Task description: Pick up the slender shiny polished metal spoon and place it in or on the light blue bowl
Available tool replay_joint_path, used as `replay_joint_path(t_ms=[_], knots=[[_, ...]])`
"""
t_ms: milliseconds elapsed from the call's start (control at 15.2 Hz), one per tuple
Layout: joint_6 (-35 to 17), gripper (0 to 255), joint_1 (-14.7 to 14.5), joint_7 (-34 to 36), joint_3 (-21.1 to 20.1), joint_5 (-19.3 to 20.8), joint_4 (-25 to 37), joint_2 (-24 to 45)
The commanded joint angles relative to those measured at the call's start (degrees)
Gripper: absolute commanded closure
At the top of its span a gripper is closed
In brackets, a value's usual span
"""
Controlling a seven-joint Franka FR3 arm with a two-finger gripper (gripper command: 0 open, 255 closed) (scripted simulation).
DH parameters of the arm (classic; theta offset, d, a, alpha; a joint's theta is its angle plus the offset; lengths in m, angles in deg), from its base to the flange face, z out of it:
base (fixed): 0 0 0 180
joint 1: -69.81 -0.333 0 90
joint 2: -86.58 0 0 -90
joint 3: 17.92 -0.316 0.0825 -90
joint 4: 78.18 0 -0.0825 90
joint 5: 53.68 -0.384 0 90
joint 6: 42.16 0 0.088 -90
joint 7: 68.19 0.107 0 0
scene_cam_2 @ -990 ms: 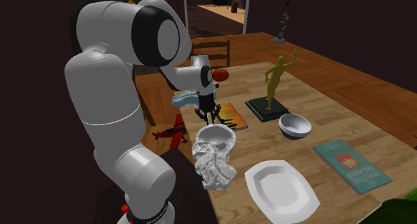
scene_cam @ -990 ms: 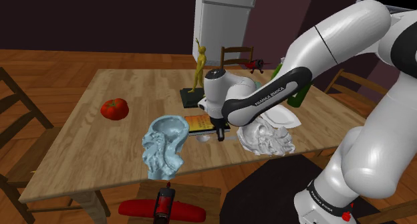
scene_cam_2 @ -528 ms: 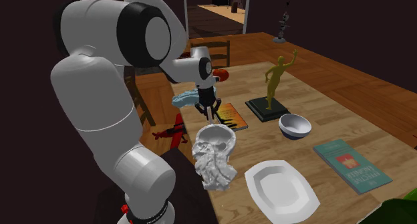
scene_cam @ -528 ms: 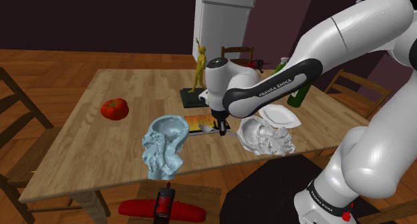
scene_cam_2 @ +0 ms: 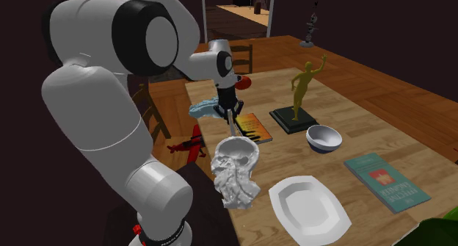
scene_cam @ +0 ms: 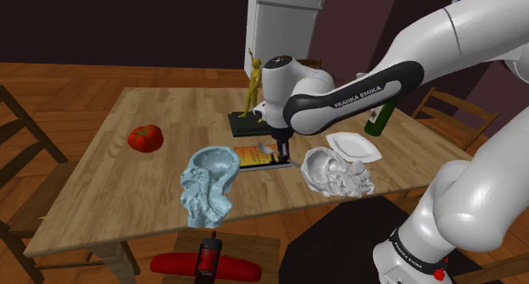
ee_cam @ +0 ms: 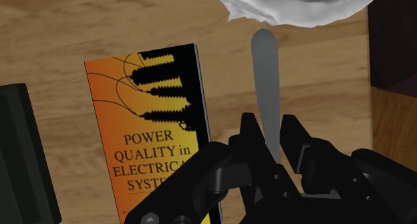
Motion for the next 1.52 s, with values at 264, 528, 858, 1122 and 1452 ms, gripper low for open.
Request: replay_joint_path(t_ms=[264,528,858,1122,1452], knots=[[4.7,255,-0.2,-1.4,0.1,-1.1,2.4,-2.5],[7.7,255,-0.2,-2.3,0.1,-1.6,4.3,-3.8],[11.1,255,-0.3,-3.1,0.2,-2.1,6.5,-5.0],[13.3,255,-2.1,1.5,-2.6,-1.9,14.1,1.5],[17.0,255,-4.6,6.9,-5.5,-0.6,25.3,10.3]])
